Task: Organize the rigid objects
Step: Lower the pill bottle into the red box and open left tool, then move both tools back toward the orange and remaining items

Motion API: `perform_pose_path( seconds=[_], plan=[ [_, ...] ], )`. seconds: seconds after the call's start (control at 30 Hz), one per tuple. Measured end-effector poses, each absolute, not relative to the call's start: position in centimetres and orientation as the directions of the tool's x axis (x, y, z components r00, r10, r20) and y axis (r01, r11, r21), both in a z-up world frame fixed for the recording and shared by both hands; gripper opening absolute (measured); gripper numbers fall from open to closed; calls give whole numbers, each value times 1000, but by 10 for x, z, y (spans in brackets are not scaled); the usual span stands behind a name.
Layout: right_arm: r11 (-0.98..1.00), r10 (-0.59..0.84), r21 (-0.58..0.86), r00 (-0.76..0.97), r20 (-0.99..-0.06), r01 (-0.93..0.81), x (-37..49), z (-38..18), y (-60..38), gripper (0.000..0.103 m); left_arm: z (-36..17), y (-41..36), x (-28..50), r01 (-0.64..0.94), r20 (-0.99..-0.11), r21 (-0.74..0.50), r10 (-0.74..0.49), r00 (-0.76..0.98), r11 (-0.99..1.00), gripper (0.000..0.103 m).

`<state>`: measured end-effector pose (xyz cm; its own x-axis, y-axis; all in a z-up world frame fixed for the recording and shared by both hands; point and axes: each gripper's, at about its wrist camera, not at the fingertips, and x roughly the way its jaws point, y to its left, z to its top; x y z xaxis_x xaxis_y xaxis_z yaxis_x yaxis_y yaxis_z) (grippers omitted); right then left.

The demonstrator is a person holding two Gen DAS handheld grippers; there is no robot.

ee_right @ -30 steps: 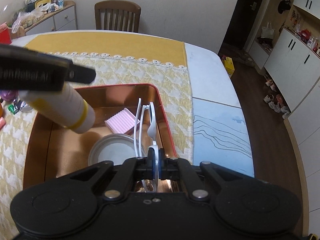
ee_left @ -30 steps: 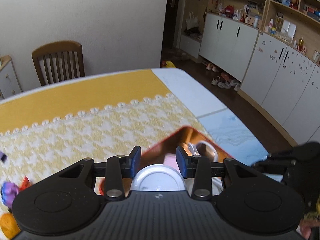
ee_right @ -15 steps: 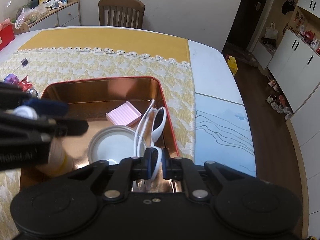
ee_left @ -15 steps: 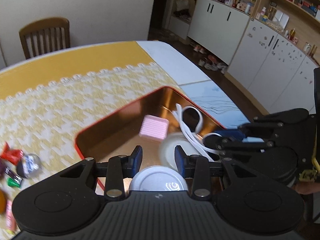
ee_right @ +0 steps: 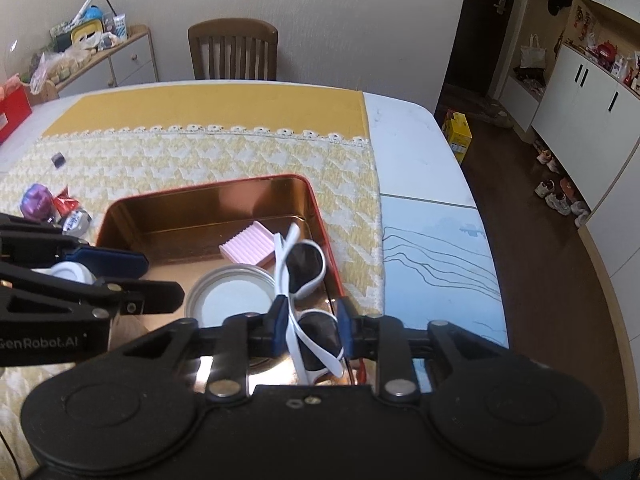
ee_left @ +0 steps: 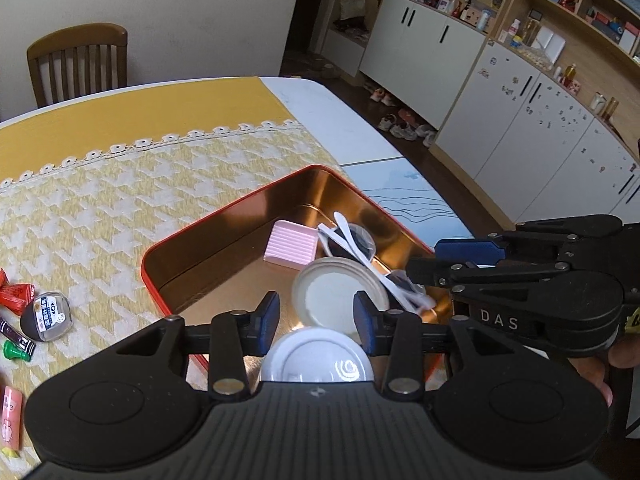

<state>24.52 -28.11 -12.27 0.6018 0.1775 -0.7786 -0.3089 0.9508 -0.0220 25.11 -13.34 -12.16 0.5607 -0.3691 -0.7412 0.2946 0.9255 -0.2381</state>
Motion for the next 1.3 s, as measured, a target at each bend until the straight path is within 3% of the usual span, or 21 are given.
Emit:
perform_pose_path(
  seconds=[0.13,0.53,0.87,1.3],
  plan=[
    [952,194,0,604,-773,-305,238,-115,-281,31,-114,-128,243,299,-722,-247,-381,578,922,52],
    [950,248,57,629,-737,-308,213,-86,-266,39,-79,-91,214,285,-663,-235,-368,652,929,52],
    [925,323,76,665,-674,-372,182,-57,-226,64,-60,-36,186,222,-629,-207,-303,716,953,58],
    [875,413,89,639,-649,-475,155,-57,-156,84,-60,40,160,101,-622,-167,-184,761,981,71]
  ],
)
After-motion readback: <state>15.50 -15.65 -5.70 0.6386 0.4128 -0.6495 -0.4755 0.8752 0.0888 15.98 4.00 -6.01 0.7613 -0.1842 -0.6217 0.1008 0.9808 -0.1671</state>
